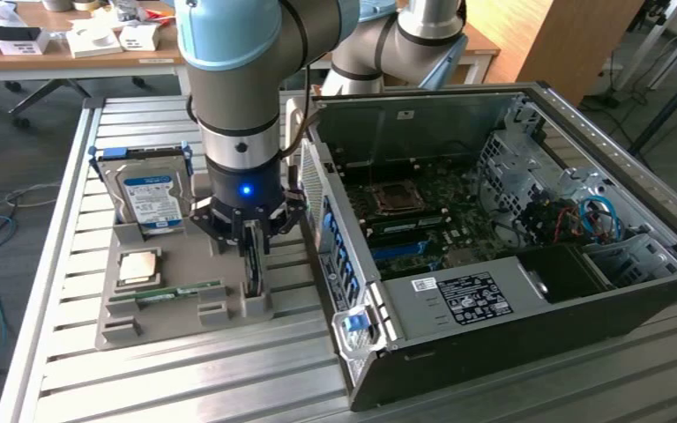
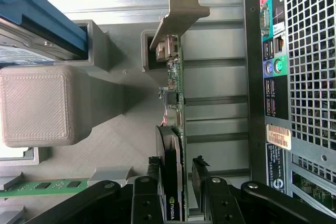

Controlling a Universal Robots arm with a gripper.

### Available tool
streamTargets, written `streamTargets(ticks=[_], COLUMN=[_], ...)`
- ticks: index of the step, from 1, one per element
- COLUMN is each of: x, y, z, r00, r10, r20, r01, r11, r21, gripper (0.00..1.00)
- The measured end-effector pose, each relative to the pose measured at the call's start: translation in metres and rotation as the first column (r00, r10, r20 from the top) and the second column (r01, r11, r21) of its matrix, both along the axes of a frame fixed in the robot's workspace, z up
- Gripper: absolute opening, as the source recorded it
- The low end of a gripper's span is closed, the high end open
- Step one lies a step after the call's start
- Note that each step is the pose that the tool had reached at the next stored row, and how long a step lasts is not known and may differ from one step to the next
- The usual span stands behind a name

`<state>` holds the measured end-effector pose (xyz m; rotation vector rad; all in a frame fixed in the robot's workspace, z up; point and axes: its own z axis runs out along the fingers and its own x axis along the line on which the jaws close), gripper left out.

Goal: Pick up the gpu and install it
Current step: 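Pick up the gpu and move the gpu toward the slot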

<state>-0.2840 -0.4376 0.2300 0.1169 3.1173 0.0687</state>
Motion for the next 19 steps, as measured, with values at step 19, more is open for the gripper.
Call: streamTargets(ticks=[19], x=[-0.0033], y=[0.0000], z=[0.0000], r00=[1.0000], r10=[0.000], r20=[0.0001], r01=[0.000], r11=[1.0000], r21=[0.0000], gripper=[0.38])
